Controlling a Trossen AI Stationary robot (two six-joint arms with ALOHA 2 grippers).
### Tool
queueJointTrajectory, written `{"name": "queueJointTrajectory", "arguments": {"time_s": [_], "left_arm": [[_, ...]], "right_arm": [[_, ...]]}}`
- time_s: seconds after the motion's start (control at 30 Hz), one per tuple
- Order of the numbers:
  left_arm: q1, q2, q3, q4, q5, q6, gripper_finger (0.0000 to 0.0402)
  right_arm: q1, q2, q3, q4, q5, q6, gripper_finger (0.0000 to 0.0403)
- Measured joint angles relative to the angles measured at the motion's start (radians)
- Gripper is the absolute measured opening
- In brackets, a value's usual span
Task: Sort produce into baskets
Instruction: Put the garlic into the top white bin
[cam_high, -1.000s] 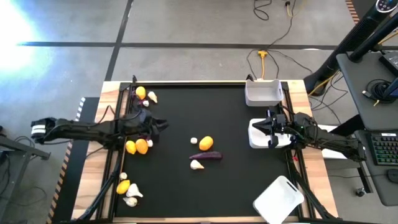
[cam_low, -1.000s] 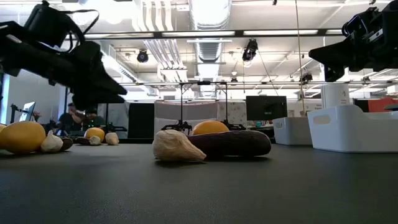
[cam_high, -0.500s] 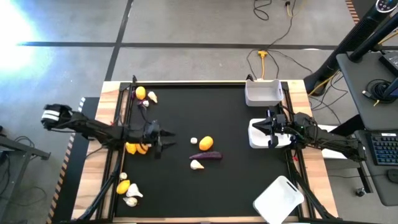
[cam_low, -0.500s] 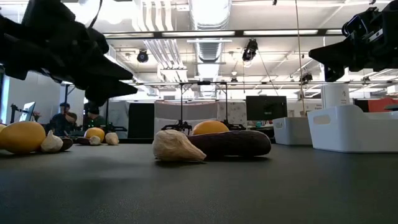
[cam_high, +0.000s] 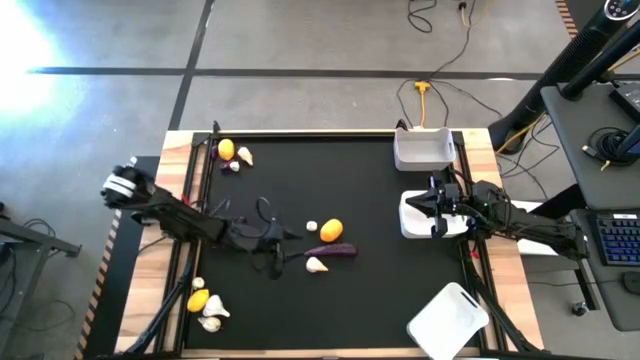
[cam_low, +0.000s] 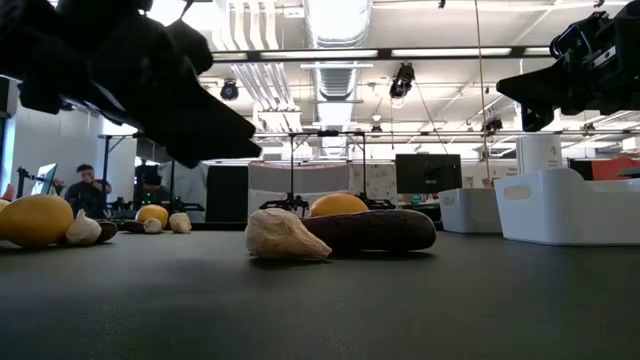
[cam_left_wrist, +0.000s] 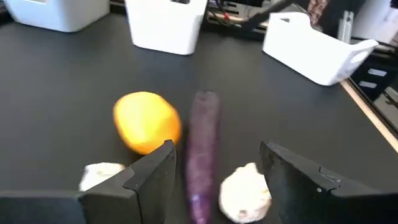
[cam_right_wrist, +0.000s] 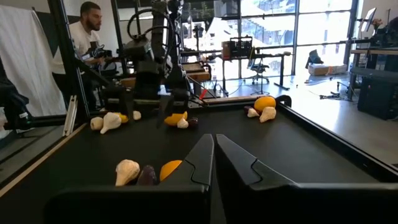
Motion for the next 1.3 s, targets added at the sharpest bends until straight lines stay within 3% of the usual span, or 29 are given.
{"name": "queueJointTrajectory", "arguments": {"time_s": [0.3,0.5,1.3], "left_arm": [[-0.094,0.198,0.149,0.012,0.037,0.048,0.0217],[-0.096,0.314,0.199,0.008,-0.017,0.012,0.0218],[-0.096,0.344,0.216,-0.09,-0.044,-0.017,0.0267]], "right_arm": [[0.0,0.0,0.0,0.0,0.0,0.0,0.0009],[0.0,0.0,0.0,0.0,0.0,0.0,0.0009],[0.0,0.0,0.0,0.0,0.0,0.0,0.0009]]}}
